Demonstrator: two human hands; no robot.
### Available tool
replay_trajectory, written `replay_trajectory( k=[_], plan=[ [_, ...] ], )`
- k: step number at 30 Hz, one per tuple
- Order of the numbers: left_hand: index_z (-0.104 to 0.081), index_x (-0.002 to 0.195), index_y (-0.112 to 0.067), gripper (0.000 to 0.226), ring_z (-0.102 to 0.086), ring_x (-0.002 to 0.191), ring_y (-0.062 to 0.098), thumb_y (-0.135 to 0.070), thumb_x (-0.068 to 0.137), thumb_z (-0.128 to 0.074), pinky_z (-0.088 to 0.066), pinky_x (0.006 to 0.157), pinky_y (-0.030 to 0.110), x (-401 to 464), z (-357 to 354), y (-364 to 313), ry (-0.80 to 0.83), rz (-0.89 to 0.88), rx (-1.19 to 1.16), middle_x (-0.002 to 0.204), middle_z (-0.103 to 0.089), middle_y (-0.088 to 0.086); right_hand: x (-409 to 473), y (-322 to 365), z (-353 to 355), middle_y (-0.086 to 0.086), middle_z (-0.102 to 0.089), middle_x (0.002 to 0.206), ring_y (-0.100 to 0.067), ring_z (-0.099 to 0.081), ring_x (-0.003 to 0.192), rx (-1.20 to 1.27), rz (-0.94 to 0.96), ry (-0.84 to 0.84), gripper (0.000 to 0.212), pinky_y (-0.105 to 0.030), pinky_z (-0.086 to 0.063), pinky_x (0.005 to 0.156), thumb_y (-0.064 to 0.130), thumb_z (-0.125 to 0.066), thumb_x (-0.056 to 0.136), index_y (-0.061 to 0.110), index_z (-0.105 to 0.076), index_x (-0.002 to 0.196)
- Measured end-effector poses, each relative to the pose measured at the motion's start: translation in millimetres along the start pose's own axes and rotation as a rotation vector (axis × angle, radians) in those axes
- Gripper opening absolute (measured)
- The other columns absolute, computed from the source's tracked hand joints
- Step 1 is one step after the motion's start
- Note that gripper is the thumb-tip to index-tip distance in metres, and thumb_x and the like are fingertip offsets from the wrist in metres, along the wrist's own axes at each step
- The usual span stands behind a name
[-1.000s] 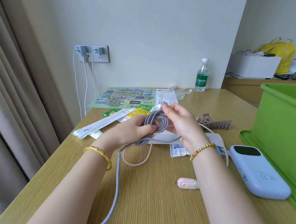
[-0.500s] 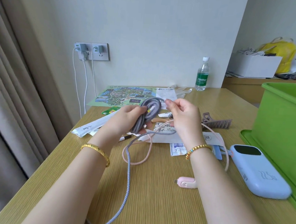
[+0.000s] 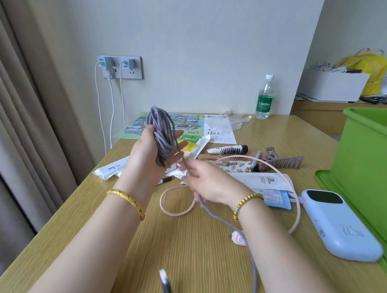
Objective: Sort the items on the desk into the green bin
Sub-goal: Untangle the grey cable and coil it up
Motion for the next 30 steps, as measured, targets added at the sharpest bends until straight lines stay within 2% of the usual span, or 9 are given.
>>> replay_trajectory(
  k=[4, 7, 10, 13, 16, 19, 22, 26, 30],
  plan=[
    [-0.053, 0.092, -0.012, 0.037, -0.065, 0.049, 0.017, -0.037, 0.100, -0.026, -0.059, 0.054, 0.031, 4, 6, -6, -0.021, -0.032, 0.016, 0.060, -0.068, 0.001, -4, -2, -18, 0.003, -0.035, 0.052, -0.007, -0.032, 0.029, 0.135, -0.054, 0.135, 0.027, -0.019, -0.028, 0.035, 0.025, -0.037, 0.099, 0.003, -0.052, 0.099],
    [-0.050, 0.098, -0.008, 0.041, -0.055, 0.035, 0.010, -0.038, 0.100, -0.022, -0.048, 0.040, 0.019, 7, 20, -14, -0.173, -0.134, 0.261, 0.064, -0.060, 0.003, -3, 4, -9, 0.005, -0.031, 0.050, -0.004, -0.025, 0.031, 0.208, -0.019, 0.105, 0.024, -0.016, -0.022, 0.033, 0.026, -0.044, 0.097, 0.008, -0.058, 0.090],
    [-0.040, 0.103, -0.011, 0.031, -0.059, 0.044, 0.012, -0.037, 0.099, -0.024, -0.042, 0.035, 0.014, 8, 28, -24, -0.257, -0.260, 0.501, 0.076, -0.062, 0.008, -5, 6, 6, 0.013, -0.037, 0.038, -0.001, -0.027, 0.028, 0.214, 0.000, 0.029, 0.019, -0.012, -0.022, 0.031, 0.028, -0.055, 0.091, 0.015, -0.058, 0.077],
    [-0.037, 0.100, -0.012, 0.026, -0.059, 0.073, 0.028, -0.037, 0.099, -0.028, -0.044, 0.035, 0.022, 8, 27, -29, -0.256, -0.325, 0.736, 0.091, -0.060, 0.016, -7, 7, 29, 0.014, -0.039, 0.034, -0.002, -0.032, 0.027, 0.259, 0.017, -0.104, 0.025, -0.011, -0.022, 0.031, 0.031, -0.060, 0.088, 0.017, -0.054, 0.068],
    [-0.037, 0.093, -0.010, 0.025, -0.049, 0.076, 0.027, -0.033, 0.100, -0.032, -0.032, 0.056, 0.030, 7, 11, -26, -0.143, -0.399, 0.990, 0.076, -0.054, 0.009, -12, 2, 54, 0.012, -0.031, 0.040, -0.002, -0.025, 0.030, 0.478, 0.009, -0.272, 0.037, -0.016, -0.019, 0.034, 0.036, -0.056, 0.089, 0.018, -0.044, 0.060],
    [-0.039, 0.085, -0.018, 0.020, -0.042, 0.069, 0.023, -0.031, 0.099, -0.036, -0.019, 0.058, 0.032, 0, -11, -11, 0.024, -0.422, 1.151, 0.066, -0.045, -0.003, -15, -6, 62, 0.013, -0.027, 0.036, -0.003, -0.021, 0.030, 0.729, -0.011, -0.354, 0.036, -0.015, -0.016, 0.034, 0.034, -0.053, 0.092, 0.015, -0.044, 0.062],
    [-0.040, 0.082, -0.023, 0.020, -0.045, 0.071, 0.022, -0.033, 0.099, -0.035, -0.025, 0.061, 0.031, -7, -26, 3, 0.139, -0.453, 1.335, 0.066, -0.047, -0.006, -15, -10, 63, 0.012, -0.027, 0.035, -0.002, -0.020, 0.030, 0.879, -0.009, -0.352, 0.030, -0.016, -0.015, 0.034, 0.028, -0.051, 0.094, 0.010, -0.052, 0.070],
    [-0.043, 0.076, -0.027, 0.027, -0.048, 0.079, 0.021, -0.036, 0.099, -0.034, -0.028, 0.064, 0.027, -16, -36, 6, 0.266, -0.448, 1.262, 0.072, -0.051, -0.006, -15, -17, 65, 0.012, -0.028, 0.034, -0.001, -0.022, 0.029, 0.885, -0.040, -0.403, 0.029, -0.014, -0.015, 0.032, 0.029, -0.049, 0.095, 0.010, -0.050, 0.072],
    [-0.056, 0.103, -0.016, 0.047, -0.054, 0.077, 0.013, -0.057, 0.083, -0.045, -0.042, 0.074, 0.030, -30, -49, 18, 0.527, -0.370, 1.166, 0.082, -0.060, -0.001, -18, -22, 76, 0.013, -0.032, 0.032, 0.000, -0.028, 0.030, 0.761, -0.050, -0.529, 0.030, -0.012, -0.023, 0.034, 0.032, -0.052, 0.093, 0.014, -0.052, 0.069]
  ],
)
Point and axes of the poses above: each hand's wrist, its own x-axis towards the middle knuckle, its own z-axis out of the back of the hand, y = z × x, the point moved 9 cm from there along x, towards the middle knuckle
